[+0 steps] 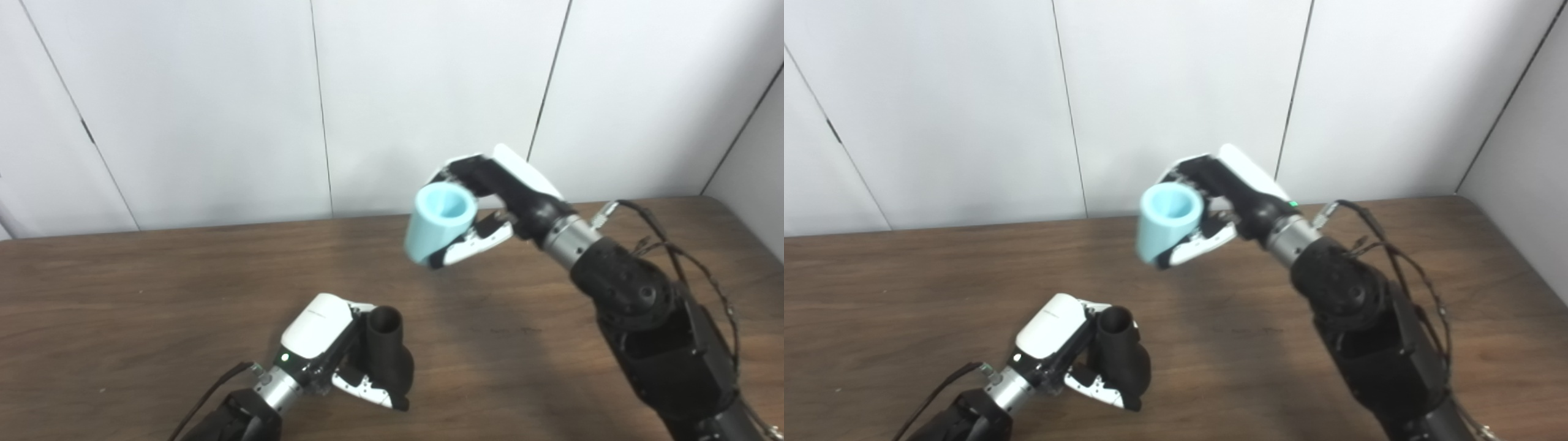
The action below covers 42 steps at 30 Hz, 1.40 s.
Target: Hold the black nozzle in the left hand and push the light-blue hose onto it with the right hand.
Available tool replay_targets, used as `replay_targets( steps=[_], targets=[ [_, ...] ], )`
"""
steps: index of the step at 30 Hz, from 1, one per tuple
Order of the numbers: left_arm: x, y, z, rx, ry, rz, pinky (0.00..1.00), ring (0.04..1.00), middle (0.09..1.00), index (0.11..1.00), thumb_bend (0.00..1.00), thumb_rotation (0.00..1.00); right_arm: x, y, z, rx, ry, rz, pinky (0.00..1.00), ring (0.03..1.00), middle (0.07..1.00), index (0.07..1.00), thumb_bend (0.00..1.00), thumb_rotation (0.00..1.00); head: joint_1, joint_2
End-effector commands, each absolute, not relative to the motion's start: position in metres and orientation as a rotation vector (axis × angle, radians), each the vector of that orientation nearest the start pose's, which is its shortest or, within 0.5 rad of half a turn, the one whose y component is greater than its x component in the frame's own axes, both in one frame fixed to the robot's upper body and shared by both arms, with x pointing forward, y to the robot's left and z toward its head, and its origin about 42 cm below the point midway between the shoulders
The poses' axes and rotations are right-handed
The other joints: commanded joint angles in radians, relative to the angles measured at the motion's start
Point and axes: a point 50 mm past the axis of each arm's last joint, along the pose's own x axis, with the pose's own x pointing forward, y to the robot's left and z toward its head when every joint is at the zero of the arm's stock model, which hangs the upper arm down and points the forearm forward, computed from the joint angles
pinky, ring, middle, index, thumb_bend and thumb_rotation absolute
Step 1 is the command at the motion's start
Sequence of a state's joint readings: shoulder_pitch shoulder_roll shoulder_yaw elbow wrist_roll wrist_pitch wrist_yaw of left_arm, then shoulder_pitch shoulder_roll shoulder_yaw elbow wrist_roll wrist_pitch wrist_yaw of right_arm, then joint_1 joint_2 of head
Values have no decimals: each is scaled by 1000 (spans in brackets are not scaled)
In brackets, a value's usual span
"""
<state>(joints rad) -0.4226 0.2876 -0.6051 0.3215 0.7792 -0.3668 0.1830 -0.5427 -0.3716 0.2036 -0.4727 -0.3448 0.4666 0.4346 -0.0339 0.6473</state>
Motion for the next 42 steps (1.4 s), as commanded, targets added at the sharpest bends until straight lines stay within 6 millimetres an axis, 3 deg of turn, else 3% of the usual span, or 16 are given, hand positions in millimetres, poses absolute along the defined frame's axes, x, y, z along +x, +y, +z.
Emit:
replay_targets(
  steps=[1, 10, 12, 15, 21, 25, 29, 34, 38, 42],
  targets=[
    [349, 148, 79, 1247, -451, -753, 249, 337, 472, 481, 528, 0, 351, -192, 372, -814, -511, 412, 220, 288, 407, 520, 520, 0, 7, 5],
    [351, 140, 84, 1251, -448, -743, 258, 362, 473, 482, 528, 0, 349, -182, 371, -825, -483, 515, 225, 292, 407, 521, 520, 0, 34, 31],
    [351, 139, 84, 1249, -446, -742, 254, 363, 413, 493, 523, 0, 347, -181, 369, -824, -477, 530, 234, 300, 408, 522, 520, 0, 37, 35],
    [351, 138, 85, 1253, -451, -739, 252, 352, 466, 483, 527, 0, 345, -180, 363, -819, -459, 558, 237, 301, 407, 521, 520, 0, 42, 39],
    [351, 138, 85, 1265, -440, -745, 244, 358, 473, 482, 528, 0, 342, -179, 354, -831, -430, 579, 246, 309, 412, 523, 520, 0, 46, 48],
    [350, 139, 86, 1268, -446, -739, 249, 368, 403, 495, 522, 0, 341, -179, 350, -846, -416, 581, 232, 297, 406, 521, 519, 0, 45, 55],
    [349, 140, 86, 1263, -444, -739, 244, 360, 469, 483, 527, 0, 342, -180, 344, -862, -396, 585, 220, 287, 405, 522, 519, 0, 47, 58],
    [348, 141, 88, 1260, -436, -742, 252, 347, 472, 482, 528, 0, 346, -180, 341, -860, -392, 580, 235, 300, 410, 523, 519, 0, 45, 66],
    [347, 141, 88, 1272, -427, -747, 263, 366, 402, 494, 522, 0, 350, -182, 340, -861, -397, 560, 199, 265, 397, 517, 519, 0, 44, 67],
    [346, 142, 88, 1257, -423, -749, 270, 365, 444, 488, 525, 0, 356, -184, 337, -856, -394, 535, 203, 269, 397, 516, 519, 0, 45, 68]
  ],
)
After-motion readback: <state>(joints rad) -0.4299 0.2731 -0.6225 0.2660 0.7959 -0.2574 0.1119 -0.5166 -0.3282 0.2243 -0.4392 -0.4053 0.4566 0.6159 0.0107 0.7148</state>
